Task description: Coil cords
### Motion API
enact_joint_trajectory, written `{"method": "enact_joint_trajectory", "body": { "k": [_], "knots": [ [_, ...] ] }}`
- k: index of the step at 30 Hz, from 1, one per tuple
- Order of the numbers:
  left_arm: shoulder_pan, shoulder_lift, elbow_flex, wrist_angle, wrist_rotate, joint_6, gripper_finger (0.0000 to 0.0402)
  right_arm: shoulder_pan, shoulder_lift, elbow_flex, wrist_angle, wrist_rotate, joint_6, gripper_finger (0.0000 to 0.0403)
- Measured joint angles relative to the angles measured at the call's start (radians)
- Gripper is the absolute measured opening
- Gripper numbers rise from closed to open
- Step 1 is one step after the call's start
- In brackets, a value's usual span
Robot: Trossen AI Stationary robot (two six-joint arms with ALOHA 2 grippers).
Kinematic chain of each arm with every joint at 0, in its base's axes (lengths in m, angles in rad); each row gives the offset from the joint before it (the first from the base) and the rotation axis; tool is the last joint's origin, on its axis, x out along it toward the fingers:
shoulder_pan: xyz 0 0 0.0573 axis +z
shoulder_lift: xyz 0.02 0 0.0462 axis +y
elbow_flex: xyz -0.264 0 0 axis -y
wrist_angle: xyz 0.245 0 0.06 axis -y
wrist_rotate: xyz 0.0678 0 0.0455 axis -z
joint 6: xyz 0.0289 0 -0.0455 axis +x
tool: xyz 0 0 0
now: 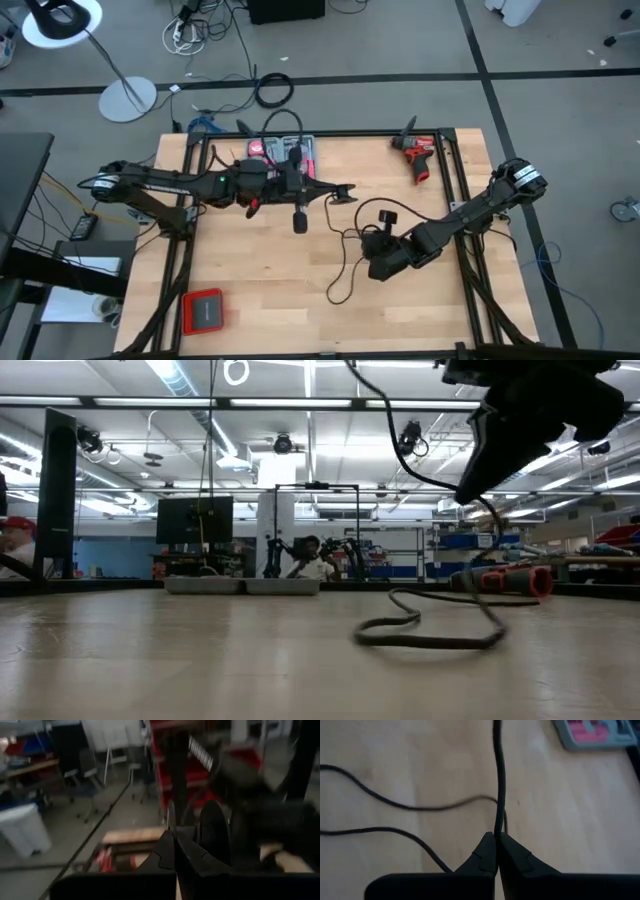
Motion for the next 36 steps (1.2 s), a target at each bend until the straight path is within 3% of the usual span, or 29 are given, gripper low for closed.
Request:
{"method": "enact_joint_trajectory", "body": {
  "k": [8, 20, 28, 36],
  "knots": [
    [-0.037, -0.007, 0.0, -0.224, -0.103, -0.001, 0.0, -0.001, -0.101, 0.0, -0.24, 0.104, 0.201, 0.0004],
    [-0.1, -0.007, 0.0, -0.314, -0.181, 0.0, 0.0, -0.029, -0.263, 0.0, -0.555, 0.228, 0.518, 0.0004],
    [-0.1, -0.006, 0.0, -0.482, -0.342, -0.023, 0.0, 0.004, -0.333, 0.0, -0.494, 0.27, 0.513, 0.0004],
    [-0.1, 0.001, 0.0, -0.533, -0.374, -0.024, 0.0, 0.02, -0.359, 0.001, -0.307, 0.41, 0.358, 0.0004]
  ]
}}
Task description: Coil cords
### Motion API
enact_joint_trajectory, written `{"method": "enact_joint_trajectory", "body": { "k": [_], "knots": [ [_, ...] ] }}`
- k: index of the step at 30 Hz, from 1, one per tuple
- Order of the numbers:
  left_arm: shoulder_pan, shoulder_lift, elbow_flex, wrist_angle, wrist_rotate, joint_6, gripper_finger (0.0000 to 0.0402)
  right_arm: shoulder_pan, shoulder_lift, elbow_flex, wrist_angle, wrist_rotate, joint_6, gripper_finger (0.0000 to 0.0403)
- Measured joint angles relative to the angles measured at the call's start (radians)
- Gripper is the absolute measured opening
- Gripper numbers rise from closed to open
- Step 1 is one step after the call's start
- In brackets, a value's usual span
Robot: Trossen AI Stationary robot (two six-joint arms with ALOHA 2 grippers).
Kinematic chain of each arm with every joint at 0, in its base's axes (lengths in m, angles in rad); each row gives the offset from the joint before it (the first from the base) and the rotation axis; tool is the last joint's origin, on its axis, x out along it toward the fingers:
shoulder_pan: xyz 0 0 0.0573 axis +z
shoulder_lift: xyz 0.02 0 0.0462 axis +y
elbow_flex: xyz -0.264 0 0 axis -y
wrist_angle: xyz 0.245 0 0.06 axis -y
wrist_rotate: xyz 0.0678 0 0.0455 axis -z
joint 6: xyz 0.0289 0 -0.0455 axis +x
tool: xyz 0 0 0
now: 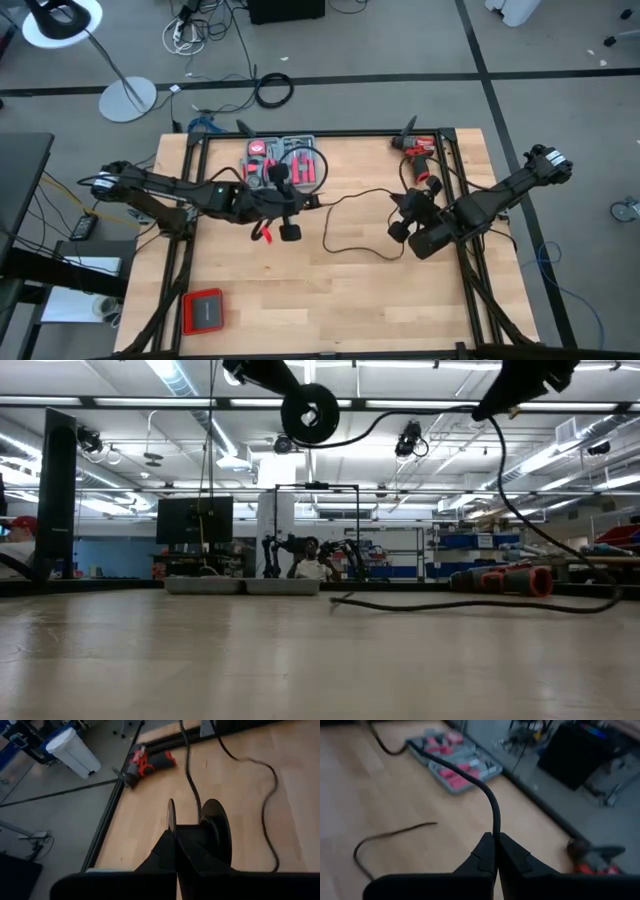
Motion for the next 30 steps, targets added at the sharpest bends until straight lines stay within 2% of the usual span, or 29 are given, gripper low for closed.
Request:
{"method": "enact_joint_trajectory", "body": {
  "k": [8, 15, 18, 21, 25, 30],
  "knots": [
    [0.0, 0.045, 0.0, -0.098, -0.005, -0.026, 0.0, -0.003, -0.012, 0.012, 0.089, 0.12, -0.116, 0.0003],
    [0.004, 0.116, 0.0, -0.094, -0.049, -0.021, 0.0, 0.019, -0.014, 0.012, 0.356, 0.116, -0.359, 0.0003],
    [0.007, 0.141, 0.0, -0.09, -0.078, -0.021, 0.0, 0.04, -0.016, 0.012, 0.498, 0.093, -0.478, 0.0003],
    [0.009, 0.157, 0.0, -0.05, -0.103, -0.023, 0.0, 0.047, -0.016, 0.012, 0.617, 0.003, -0.55, 0.0003],
    [0.01, 0.163, -0.001, 0.094, -0.129, -0.001, 0.0, 0.038, 0.017, 0.012, 0.724, -0.102, -0.609, 0.0003],
    [0.01, 0.165, -0.001, 0.277, -0.132, 0.056, 0.0, 0.038, 0.081, 0.012, 0.809, -0.144, -0.662, 0.0004]
  ]
}}
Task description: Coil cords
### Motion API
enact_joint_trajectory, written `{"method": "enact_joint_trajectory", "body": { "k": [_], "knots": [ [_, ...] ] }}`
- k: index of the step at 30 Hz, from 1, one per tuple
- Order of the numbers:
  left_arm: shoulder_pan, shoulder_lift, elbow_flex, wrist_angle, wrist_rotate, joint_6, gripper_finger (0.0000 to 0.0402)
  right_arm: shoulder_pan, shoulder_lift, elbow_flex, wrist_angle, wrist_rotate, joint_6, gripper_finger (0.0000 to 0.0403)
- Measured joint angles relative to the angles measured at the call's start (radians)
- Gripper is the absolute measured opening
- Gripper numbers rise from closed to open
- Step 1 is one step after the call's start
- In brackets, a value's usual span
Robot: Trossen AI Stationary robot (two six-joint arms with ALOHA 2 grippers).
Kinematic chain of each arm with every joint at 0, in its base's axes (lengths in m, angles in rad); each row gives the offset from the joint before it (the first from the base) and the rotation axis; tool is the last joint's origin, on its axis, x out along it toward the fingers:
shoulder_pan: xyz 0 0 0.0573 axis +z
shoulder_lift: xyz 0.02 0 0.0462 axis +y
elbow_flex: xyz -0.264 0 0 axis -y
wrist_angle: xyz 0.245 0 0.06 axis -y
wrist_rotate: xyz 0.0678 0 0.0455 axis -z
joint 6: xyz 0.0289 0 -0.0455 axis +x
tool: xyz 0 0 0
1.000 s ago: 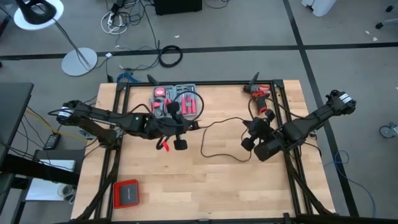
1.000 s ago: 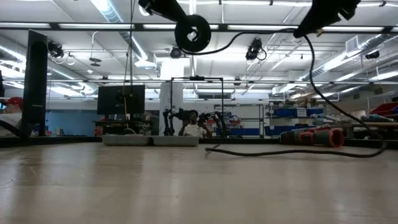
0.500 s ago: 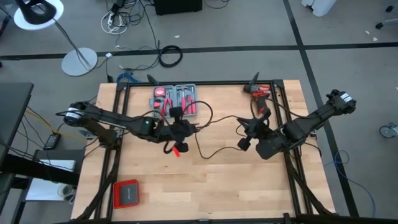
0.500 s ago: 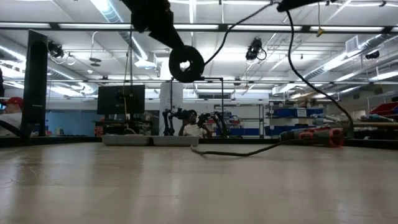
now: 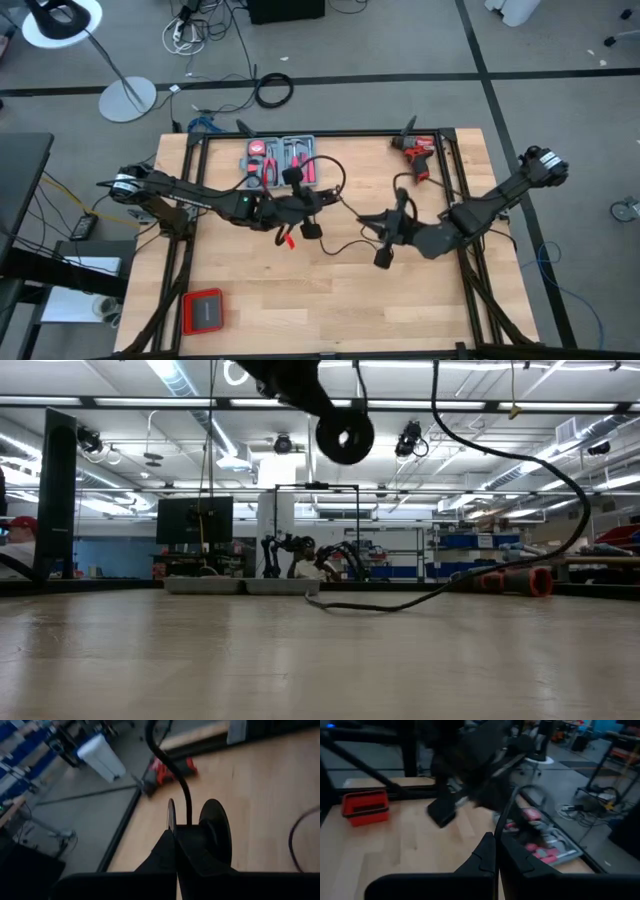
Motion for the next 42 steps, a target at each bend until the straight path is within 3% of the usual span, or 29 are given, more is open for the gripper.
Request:
{"method": "enact_joint_trajectory", "body": {
  "k": [11, 18, 34, 42],
  "knots": [
    [0.0, 0.0, -0.005, 0.193, 0.004, 0.059, 0.0, -0.007, 0.107, 0.0, 0.137, -0.056, -0.083, 0.0004],
    [0.0, 0.0, -0.086, 0.424, 0.031, 0.082, 0.0, -0.047, 0.141, 0.0, 0.164, -0.135, -0.106, 0.0004],
    [-0.002, 0.0, -0.102, 0.614, 0.208, 0.021, 0.0, -0.128, 0.142, -0.001, 0.088, -0.161, -0.111, 0.0004],
    [-0.011, -0.002, -0.102, 0.659, 0.221, 0.002, 0.0, -0.117, 0.142, -0.001, -0.096, -0.064, 0.003, 0.0003]
  ]
}}
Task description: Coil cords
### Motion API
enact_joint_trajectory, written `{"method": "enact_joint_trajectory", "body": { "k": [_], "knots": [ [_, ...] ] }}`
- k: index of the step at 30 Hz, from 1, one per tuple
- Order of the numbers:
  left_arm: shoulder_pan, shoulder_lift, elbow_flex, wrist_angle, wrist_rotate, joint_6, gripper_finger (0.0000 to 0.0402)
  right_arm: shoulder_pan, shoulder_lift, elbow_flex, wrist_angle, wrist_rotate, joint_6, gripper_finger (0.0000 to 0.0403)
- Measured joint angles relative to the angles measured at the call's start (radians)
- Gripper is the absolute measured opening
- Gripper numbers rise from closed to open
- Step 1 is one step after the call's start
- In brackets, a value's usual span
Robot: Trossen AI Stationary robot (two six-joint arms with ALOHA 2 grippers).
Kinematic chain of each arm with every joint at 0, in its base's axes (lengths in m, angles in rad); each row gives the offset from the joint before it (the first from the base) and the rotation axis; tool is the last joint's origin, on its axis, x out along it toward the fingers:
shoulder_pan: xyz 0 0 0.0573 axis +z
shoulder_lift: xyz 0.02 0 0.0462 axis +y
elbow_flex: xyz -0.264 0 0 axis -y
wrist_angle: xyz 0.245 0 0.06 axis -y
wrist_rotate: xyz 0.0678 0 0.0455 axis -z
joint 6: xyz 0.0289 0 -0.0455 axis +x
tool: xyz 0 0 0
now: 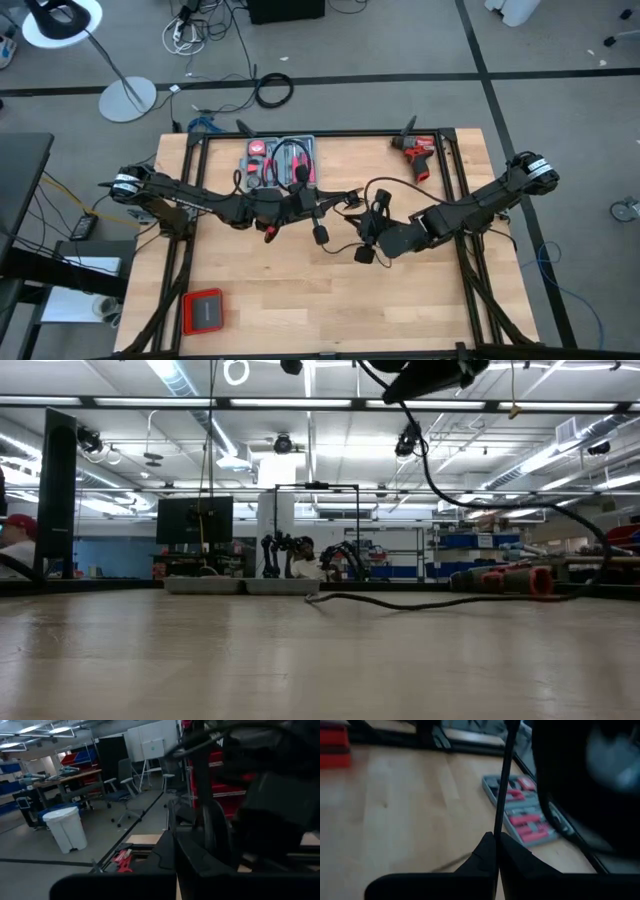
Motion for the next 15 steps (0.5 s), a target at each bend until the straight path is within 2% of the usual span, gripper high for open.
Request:
{"method": "enact_joint_trajectory", "body": {
  "k": [6, 11, 15],
  "knots": [
    [-0.003, -0.024, 0.0, -0.034, 0.001, 0.022, 0.0, 0.028, 0.0, 0.0, -0.206, 0.066, 0.142, 0.0003],
    [-0.004, -0.062, 0.0, -0.168, 0.001, 0.009, 0.0, 0.032, -0.001, 0.0, -0.441, 0.118, 0.321, 0.0003],
    [-0.004, -0.075, 0.0, -0.284, -0.005, -0.03, 0.0, 0.032, -0.001, 0.0, -0.566, 0.147, 0.427, 0.0003]
  ]
}}
